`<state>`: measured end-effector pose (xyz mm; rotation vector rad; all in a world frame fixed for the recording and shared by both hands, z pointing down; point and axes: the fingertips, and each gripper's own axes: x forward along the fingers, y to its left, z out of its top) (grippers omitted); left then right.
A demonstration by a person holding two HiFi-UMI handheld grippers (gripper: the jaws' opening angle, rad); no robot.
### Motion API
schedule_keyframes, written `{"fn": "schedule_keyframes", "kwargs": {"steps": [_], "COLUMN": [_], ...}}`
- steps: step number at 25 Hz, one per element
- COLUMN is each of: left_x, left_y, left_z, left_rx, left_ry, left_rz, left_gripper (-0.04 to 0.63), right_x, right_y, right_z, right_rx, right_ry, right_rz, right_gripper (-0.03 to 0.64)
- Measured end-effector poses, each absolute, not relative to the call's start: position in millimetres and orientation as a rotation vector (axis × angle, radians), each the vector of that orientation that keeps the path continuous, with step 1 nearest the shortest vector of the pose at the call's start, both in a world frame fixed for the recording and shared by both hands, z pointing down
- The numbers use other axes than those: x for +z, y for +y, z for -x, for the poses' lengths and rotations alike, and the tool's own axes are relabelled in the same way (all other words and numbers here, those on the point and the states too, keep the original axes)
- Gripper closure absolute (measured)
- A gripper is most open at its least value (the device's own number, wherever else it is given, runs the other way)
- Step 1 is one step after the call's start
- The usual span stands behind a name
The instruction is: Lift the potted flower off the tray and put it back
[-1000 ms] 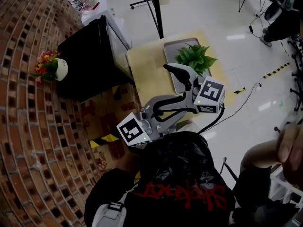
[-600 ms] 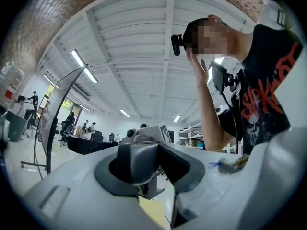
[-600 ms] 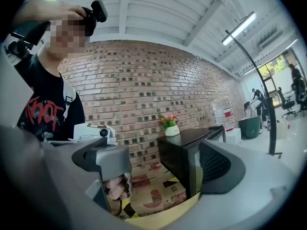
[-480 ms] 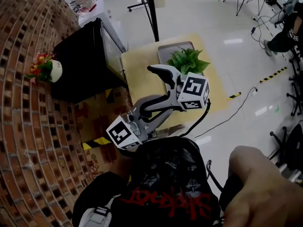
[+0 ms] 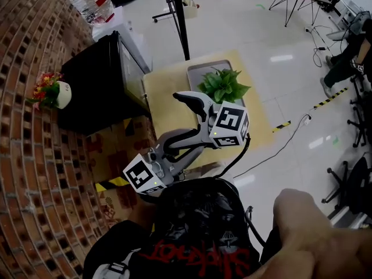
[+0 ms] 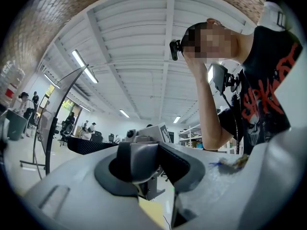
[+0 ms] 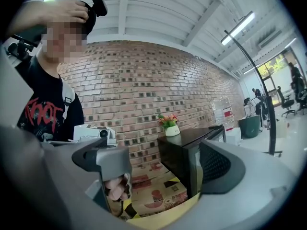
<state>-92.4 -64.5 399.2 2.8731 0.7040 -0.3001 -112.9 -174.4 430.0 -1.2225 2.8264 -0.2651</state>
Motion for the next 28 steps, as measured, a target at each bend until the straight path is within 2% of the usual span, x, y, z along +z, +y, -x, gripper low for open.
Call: {"fn": "schedule_keyframes", "kwargs": {"steps": [22, 28], "left_x": [394, 367], "left_y": [-45, -49], "left_z": [121, 132], "left_rx": [-0.397, -0.529], "left_ry": [0.846, 0.865], "left_rz": [-2.762, -2.623], "left_gripper": [0.453, 0.453], "right_x": [419, 409], "right_y": [-154, -154], "right_z": [125, 132], "right_rx": [-0.313, -0.409], "right_ry": [2.780, 2.792], "right_rz": [1.398, 1.494], "right_gripper": [0.026, 0.026]}}
